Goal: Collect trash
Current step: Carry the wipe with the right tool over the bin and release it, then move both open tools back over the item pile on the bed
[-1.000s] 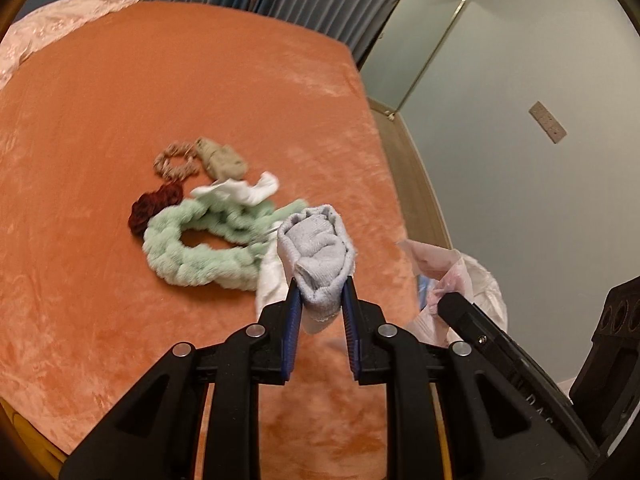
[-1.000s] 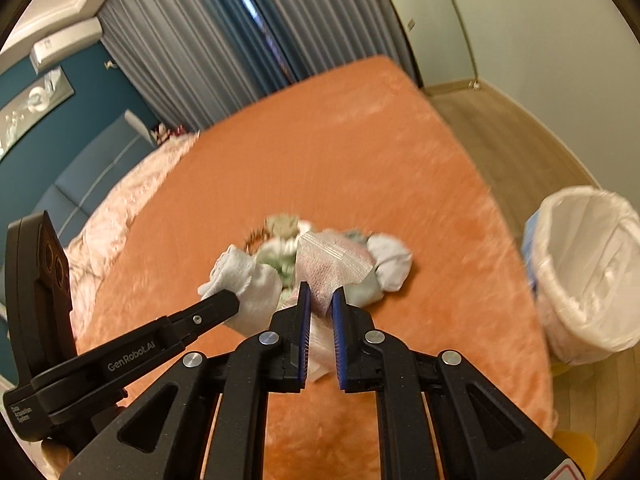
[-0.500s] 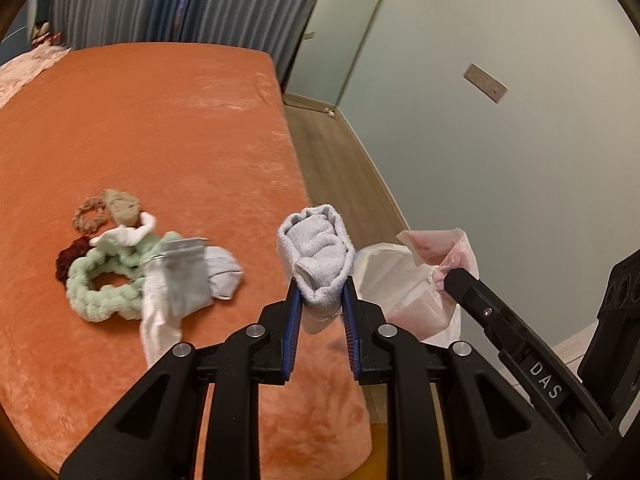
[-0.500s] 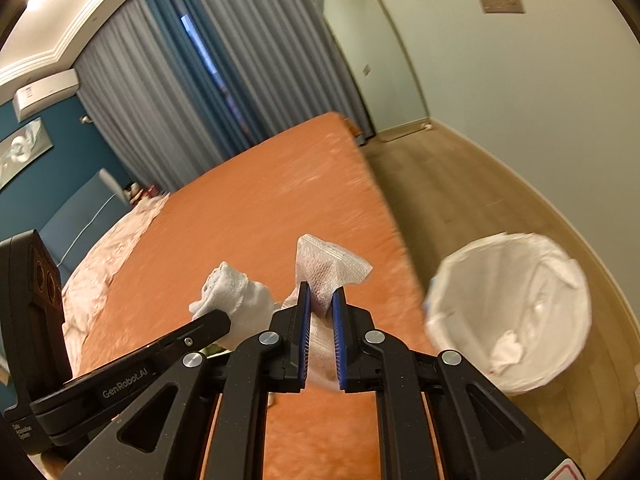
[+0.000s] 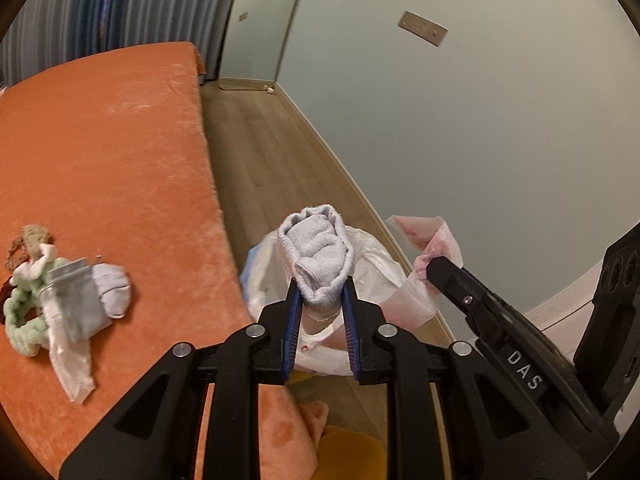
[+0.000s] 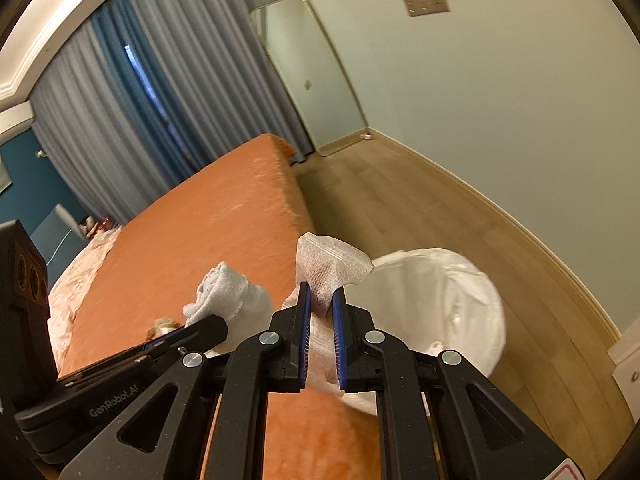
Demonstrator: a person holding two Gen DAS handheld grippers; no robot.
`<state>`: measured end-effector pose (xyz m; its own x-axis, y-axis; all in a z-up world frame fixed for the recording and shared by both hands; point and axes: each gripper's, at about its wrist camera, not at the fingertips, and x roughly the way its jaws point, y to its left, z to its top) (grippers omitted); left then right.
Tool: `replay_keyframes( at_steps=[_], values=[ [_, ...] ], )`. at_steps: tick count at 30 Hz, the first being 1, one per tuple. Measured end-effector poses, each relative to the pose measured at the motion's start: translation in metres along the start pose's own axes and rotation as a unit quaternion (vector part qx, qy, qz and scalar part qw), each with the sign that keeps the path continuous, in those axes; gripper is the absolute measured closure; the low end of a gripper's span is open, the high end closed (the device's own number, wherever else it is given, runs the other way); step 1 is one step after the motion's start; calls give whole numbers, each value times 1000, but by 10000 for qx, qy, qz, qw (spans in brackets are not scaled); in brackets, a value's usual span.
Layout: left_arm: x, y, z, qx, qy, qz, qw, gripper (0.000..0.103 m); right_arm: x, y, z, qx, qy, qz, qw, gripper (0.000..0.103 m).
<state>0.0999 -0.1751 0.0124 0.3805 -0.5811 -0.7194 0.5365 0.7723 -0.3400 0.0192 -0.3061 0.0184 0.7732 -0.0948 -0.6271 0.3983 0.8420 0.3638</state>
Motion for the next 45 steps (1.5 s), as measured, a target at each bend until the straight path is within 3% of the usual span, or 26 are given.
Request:
replay_keyframes(
  at_steps=[7, 12, 13, 15, 17, 22, 33, 45],
  values=[
    [36, -27, 9, 144, 216, -187, 9995, 83, 15, -37, 2, 189, 87, -275, 9994, 93],
    [51, -33, 11, 122, 278, -44, 9995, 60, 23, -43, 3, 236, 99, -419, 9988, 87],
    [53, -31, 11, 68, 286, -27, 9996, 60, 24, -43, 2, 252, 113, -431, 9987, 85],
    [55, -29, 11, 17, 320, 18, 9995, 60, 26, -43, 1, 299, 96, -472, 9984, 68],
    [54, -26, 10, -20, 327, 45, 9995, 60, 26, -45, 0, 314, 70, -479, 9983, 63],
    [48, -14, 7, -93, 293, 160, 9994, 60, 31, -39, -1, 280, 113, -467, 9985, 63],
    [22, 22, 1, -458, 196, 344, 9982, 60, 23, -8, -15, -35, 185, -387, 9991, 50],
    [-13, 71, -12, -897, -1, 557, 9944, 60, 24, 41, -33, -406, 366, -191, 9983, 49]
  ],
)
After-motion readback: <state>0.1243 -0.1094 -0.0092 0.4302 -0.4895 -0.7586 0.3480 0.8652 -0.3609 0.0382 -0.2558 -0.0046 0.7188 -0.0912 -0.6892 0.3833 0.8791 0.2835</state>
